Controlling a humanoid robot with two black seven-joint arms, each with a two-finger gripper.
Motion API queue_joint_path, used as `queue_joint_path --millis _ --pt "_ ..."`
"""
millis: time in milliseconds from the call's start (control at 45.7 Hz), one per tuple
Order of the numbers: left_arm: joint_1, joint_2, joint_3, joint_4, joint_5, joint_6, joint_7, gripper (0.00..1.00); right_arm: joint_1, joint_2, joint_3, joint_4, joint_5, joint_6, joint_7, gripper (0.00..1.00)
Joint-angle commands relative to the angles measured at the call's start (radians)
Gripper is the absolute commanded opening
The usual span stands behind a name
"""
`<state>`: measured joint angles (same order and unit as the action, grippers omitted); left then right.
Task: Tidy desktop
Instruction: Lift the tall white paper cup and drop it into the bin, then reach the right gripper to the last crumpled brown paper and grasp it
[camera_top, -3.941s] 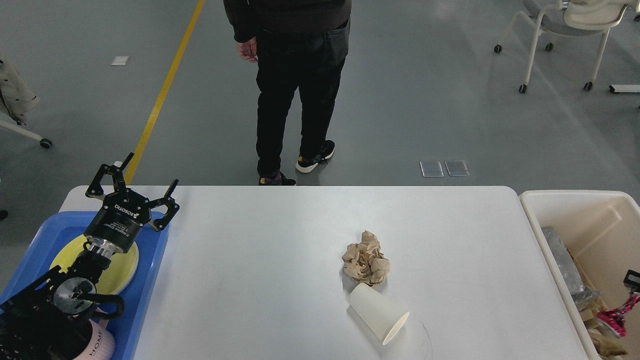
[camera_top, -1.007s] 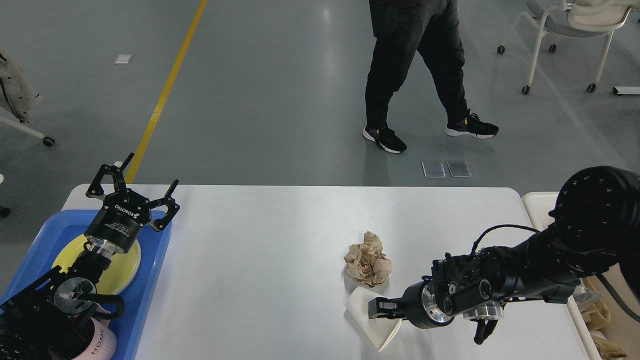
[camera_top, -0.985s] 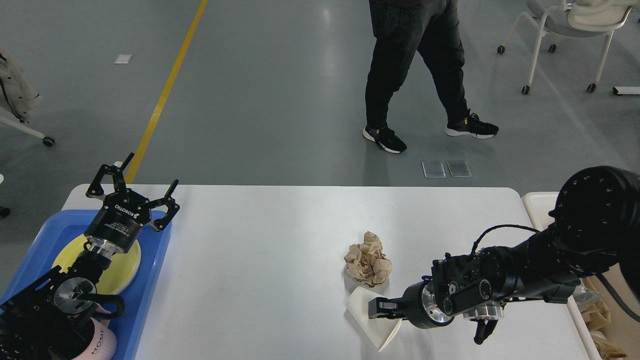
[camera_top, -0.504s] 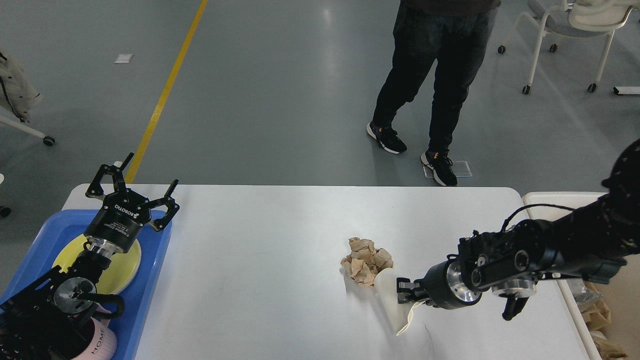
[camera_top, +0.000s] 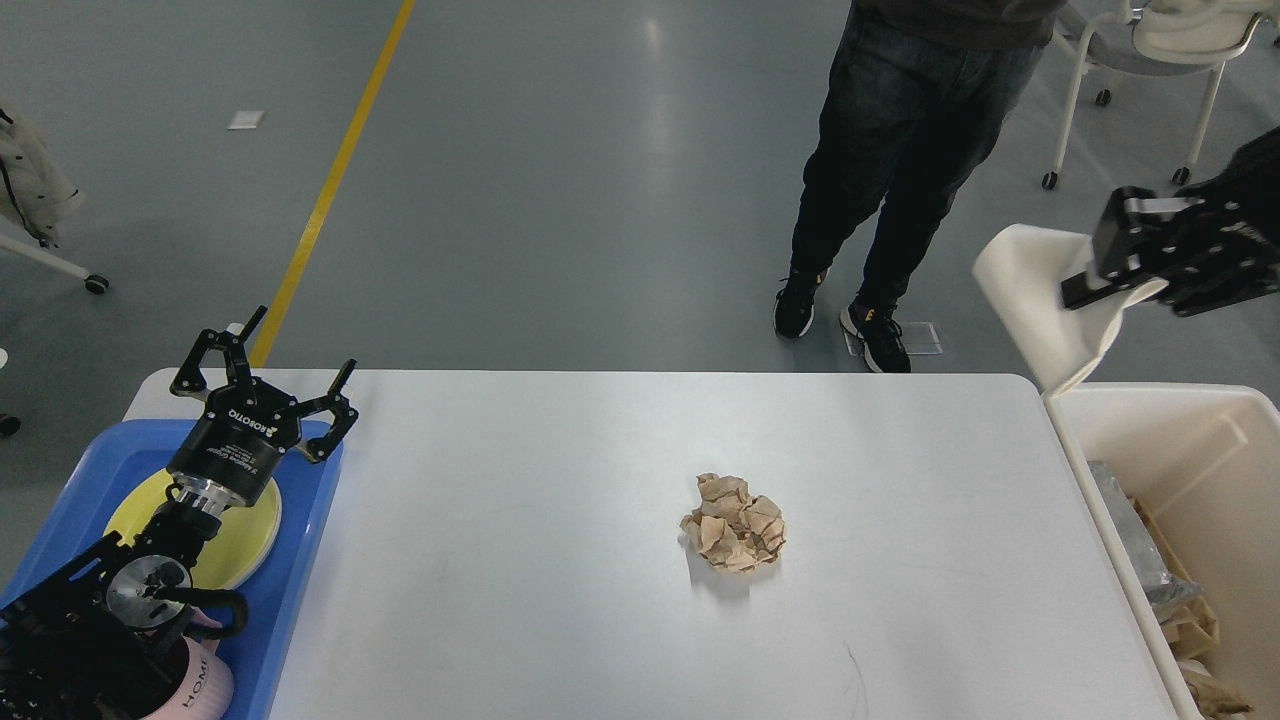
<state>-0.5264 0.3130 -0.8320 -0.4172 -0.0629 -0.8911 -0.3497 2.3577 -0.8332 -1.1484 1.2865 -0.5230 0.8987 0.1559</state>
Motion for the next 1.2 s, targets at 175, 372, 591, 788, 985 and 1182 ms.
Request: queue_joint_path --millis 175,372,591,788,985,1182 --pt "-0.001 0.000 0.001 0.000 0.000 0.000 0.000 1.00 -0.640 -0.061 0.044 -0.453 -0.146 -0.332 0.068 0.00" --pt "-0.001 0.000 0.001 0.000 0.000 0.000 0.000 1.00 -1.237 0.038 0.220 -0.734 -0.029 -0.590 0.088 0.00" --pt "-0.001 0.000 0.001 0.000 0.000 0.000 0.000 1.00 -1.603 0.212 0.386 -1.006 0.057 -0.705 0.085 0.10" --pt "-0.001 0.000 0.001 0.000 0.000 -0.002 0.000 1.00 -1.629 0.224 0.435 -1.006 0.058 -0.754 0.076 1.00" --pt "-0.001 0.000 0.001 0.000 0.000 0.000 0.000 1.00 -1.559 0.198 0.489 -0.951 0.052 -0.704 0.077 1.00" --pt "-0.001 0.000 0.001 0.000 0.000 0.000 0.000 1.00 -1.307 0.118 0.458 -0.774 0.015 -0.604 0.077 1.00"
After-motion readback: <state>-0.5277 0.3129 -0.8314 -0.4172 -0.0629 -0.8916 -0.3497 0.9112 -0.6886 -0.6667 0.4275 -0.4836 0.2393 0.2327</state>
